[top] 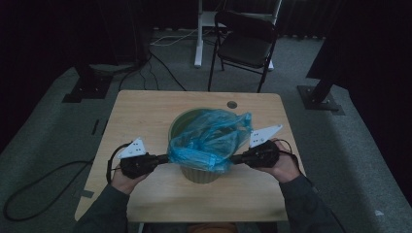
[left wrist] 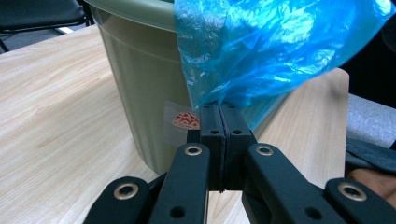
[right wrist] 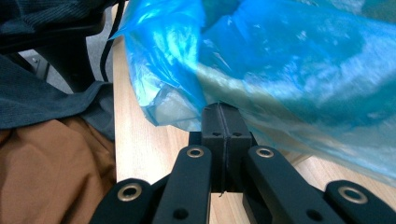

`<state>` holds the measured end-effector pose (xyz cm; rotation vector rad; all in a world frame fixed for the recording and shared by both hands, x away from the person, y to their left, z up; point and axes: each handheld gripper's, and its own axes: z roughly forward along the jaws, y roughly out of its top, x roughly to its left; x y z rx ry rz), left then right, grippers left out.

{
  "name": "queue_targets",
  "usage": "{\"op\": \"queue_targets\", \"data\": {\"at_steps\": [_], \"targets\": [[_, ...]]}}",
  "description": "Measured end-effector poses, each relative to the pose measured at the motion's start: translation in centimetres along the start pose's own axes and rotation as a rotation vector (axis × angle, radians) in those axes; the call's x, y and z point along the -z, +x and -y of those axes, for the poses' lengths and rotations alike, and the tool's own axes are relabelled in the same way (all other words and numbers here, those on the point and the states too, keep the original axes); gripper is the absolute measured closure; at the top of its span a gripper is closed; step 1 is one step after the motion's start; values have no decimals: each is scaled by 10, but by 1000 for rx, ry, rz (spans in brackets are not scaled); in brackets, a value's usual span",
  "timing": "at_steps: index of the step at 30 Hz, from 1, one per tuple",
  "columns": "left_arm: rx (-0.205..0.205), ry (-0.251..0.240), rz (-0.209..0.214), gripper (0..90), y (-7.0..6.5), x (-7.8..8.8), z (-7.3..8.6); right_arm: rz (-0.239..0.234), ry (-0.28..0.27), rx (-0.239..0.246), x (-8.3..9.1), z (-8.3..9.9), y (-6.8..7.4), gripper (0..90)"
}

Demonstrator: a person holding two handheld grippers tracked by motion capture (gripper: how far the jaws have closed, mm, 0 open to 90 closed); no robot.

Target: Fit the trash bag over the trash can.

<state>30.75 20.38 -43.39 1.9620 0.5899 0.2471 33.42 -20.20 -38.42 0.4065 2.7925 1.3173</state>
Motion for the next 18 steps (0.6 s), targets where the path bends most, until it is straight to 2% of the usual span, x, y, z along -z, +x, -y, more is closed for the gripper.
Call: {"op": "queue_targets", "data": {"at_steps": [2, 3, 8, 11, 18], "targets": [[-5, 5, 12, 894, -2, -1, 1, -4, 0, -7, -1, 1, -1, 900], [-14, 13, 24, 894, -5, -4, 2, -30, 8, -6, -5, 2, 2, 900], [-29, 39, 36, 892, -8, -11, 3, -62, 50, 23, -14, 0, 7, 900], [-32, 49, 33, 892, -8, -12, 3, -59, 75, 20, -18, 0, 4, 900], [-26, 54, 15, 892, -5, -9, 4, -31, 72, 3, -12, 2, 0, 900]]}}
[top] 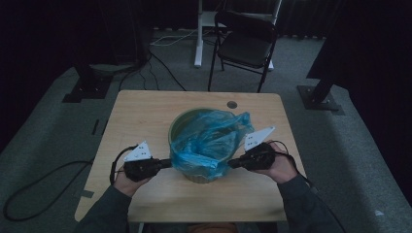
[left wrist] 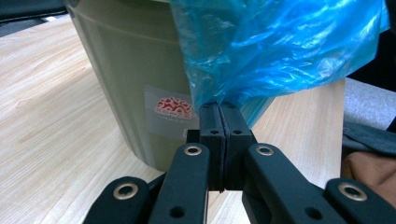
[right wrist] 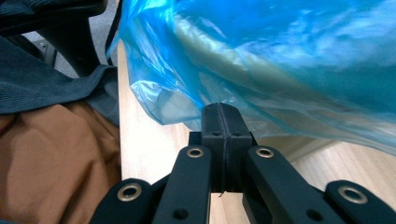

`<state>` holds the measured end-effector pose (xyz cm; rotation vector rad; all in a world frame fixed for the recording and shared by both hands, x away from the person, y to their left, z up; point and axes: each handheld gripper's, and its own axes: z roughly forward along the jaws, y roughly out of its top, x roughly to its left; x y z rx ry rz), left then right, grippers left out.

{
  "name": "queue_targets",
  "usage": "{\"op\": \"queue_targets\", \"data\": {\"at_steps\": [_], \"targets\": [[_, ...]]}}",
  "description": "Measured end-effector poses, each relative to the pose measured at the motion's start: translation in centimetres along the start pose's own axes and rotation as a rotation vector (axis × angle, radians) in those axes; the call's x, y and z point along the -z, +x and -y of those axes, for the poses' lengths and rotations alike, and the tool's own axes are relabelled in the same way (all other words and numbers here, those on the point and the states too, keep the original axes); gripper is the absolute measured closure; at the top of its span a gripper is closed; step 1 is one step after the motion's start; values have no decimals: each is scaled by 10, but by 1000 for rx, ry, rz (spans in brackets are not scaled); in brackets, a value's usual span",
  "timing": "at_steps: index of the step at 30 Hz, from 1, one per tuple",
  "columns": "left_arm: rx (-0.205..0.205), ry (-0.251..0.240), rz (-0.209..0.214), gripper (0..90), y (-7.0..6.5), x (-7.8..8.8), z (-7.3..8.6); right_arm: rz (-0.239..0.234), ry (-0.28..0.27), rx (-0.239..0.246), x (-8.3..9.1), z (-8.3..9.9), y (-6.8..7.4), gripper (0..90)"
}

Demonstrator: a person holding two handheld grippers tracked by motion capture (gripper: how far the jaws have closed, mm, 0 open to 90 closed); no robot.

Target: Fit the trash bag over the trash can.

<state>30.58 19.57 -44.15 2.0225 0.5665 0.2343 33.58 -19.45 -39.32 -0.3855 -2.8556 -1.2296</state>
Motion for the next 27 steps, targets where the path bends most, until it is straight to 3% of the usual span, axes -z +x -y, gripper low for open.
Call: {"op": "queue_targets", "data": {"at_steps": [5, 9, 13, 20, 22, 27], "targets": [[-8, 17, -14, 893, -1, -3, 2, -7, -21, -11, 2, 2, -3, 900], [8, 13, -22, 893, 2, -2, 3, 2, -1, 9, -2, -3, 1, 900], [14, 15, -28, 892, 4, 0, 5, 4, -3, -6, -2, -4, -3, 900], [5, 46, -54, 893, 4, -1, 7, -7, 4, -2, -3, -1, 0, 900], [11, 47, -67, 893, 6, 0, 8, 16, 23, 4, -2, -3, -1, 900], [31, 31, -68, 873, 8, 5, 9, 47, 8, -42, 5, 4, -10, 900]]}}
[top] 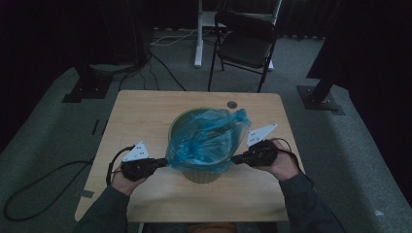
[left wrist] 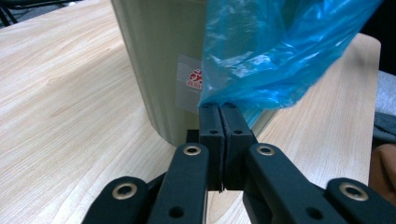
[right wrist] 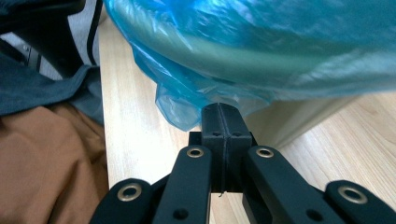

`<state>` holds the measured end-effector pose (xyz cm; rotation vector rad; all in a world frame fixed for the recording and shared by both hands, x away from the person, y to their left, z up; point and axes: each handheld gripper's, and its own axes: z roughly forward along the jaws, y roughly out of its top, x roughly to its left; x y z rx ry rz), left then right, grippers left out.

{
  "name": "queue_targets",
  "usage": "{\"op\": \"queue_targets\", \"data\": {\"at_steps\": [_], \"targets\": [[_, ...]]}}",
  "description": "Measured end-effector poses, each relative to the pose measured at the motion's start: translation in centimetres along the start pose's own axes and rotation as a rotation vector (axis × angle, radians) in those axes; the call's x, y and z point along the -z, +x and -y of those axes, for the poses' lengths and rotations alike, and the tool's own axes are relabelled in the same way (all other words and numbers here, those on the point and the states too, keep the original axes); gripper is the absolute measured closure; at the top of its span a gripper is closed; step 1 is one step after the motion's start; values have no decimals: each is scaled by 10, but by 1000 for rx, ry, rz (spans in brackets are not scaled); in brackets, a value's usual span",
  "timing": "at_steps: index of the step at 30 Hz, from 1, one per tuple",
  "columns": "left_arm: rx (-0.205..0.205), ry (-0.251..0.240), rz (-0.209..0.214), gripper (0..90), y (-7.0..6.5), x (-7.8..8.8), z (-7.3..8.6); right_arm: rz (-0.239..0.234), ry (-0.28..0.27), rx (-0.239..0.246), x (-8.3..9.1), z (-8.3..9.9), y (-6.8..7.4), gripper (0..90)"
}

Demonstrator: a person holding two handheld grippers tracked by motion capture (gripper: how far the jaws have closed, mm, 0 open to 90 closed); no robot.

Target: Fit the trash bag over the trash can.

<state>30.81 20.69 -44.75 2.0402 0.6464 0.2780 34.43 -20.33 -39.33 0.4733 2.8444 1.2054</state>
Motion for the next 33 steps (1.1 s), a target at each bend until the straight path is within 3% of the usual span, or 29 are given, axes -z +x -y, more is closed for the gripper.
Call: {"op": "queue_targets", "data": {"at_steps": [4, 7, 15, 24, 28, 33], "targets": [[32, -43, 19, 805, 5, 7, 1, 14, -8, -3, 5, 1, 0, 900], [67, -111, 99, 742, 10, 18, 2, 15, -17, -1, 7, 0, 0, 900], [47, -143, 141, 590, 6, 26, -2, 12, -21, 13, 5, -2, 2, 900], [-13, -162, 203, 410, -2, 29, -5, 14, -21, 14, 5, 0, 2, 900], [-24, -181, 220, 391, -5, 30, -10, 16, -21, 15, 5, 0, 2, 900], [-36, -195, 208, 405, -4, 32, -17, 15, -20, 11, 5, 0, 2, 900]]}}
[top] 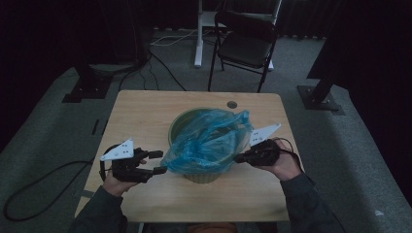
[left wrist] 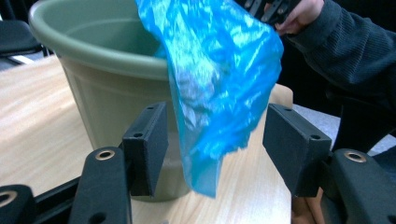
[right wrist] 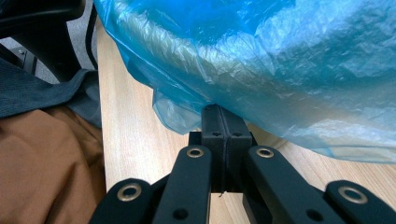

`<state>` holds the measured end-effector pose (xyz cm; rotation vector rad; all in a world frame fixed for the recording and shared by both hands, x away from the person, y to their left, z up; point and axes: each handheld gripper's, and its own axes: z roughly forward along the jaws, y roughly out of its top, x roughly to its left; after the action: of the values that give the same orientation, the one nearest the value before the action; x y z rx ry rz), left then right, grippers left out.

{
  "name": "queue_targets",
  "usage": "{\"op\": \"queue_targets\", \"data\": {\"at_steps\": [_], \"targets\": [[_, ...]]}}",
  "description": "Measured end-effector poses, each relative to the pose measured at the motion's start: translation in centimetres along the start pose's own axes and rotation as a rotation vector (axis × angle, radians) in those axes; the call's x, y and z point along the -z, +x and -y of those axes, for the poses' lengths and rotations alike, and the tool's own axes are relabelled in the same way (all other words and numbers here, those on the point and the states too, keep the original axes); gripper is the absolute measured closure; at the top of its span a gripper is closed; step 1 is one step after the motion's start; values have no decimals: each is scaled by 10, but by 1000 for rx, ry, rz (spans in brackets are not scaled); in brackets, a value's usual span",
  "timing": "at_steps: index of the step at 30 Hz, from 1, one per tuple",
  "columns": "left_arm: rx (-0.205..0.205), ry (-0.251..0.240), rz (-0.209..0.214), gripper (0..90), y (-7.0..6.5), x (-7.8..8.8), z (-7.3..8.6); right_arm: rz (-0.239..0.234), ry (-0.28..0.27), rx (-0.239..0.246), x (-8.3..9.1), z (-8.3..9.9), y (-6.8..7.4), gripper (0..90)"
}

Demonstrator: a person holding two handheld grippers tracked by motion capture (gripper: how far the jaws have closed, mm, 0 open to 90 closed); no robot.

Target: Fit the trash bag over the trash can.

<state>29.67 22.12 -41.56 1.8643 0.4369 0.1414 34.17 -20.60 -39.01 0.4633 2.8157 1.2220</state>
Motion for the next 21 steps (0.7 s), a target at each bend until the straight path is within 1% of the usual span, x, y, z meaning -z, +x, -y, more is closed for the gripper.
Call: {"op": "queue_targets", "data": {"at_steps": [1, 2, 3, 6, 7, 10, 11, 12, 13, 14, 15, 16, 17, 18, 19, 20, 21], "targets": [[-5, -8, -2, 413, 1, 0, -4, -1, 0, 0, 0, 0, 0, 900], [-5, -8, -2, 415, 1, 0, -4, -1, 0, 0, 0, 0, 0, 900], [-5, -19, -7, 422, 3, 0, -8, 0, 0, 1, 0, 0, 0, 900], [-4, -30, -15, 444, 6, -1, -12, -2, 0, 2, -1, 0, 0, 900], [2, -43, -18, 449, 8, -2, -15, -2, 0, 4, 0, 0, 0, 900], [3, -44, -29, 466, 11, -4, -18, -2, 0, 4, 0, 0, 0, 900], [3, -44, -33, 499, 12, -4, -20, -1, 0, 4, 0, 0, 0, 900], [3, -46, -37, 499, 13, -5, -22, -1, 0, 4, 0, 0, 0, 900], [4, -49, -49, 550, 14, -6, -24, -2, -1, 4, 0, 0, 0, 900], [2, -53, -59, 550, 15, -6, -26, -2, -1, 4, 0, 0, 0, 900], [-7, -62, -81, 596, 15, -8, -32, -3, 0, 5, -1, 0, 1, 900], [-7, -62, -81, 600, 15, -8, -32, -3, 0, 5, -1, 0, 1, 900], [-19, -68, -99, 596, 15, -11, -38, -4, 1, 6, -1, 0, 1, 900], [-19, -68, -99, 581, 15, -11, -38, -4, 1, 6, -1, 0, 1, 900], [-28, -69, -113, 556, 14, -15, -45, -5, 0, 6, -1, -1, 1, 900], [-28, -69, -113, 525, 14, -15, -45, -5, 0, 6, -1, -1, 1, 900], [-40, -61, -125, 503, 13, -21, -52, -5, -1, 9, -1, -1, 1, 900]]}}
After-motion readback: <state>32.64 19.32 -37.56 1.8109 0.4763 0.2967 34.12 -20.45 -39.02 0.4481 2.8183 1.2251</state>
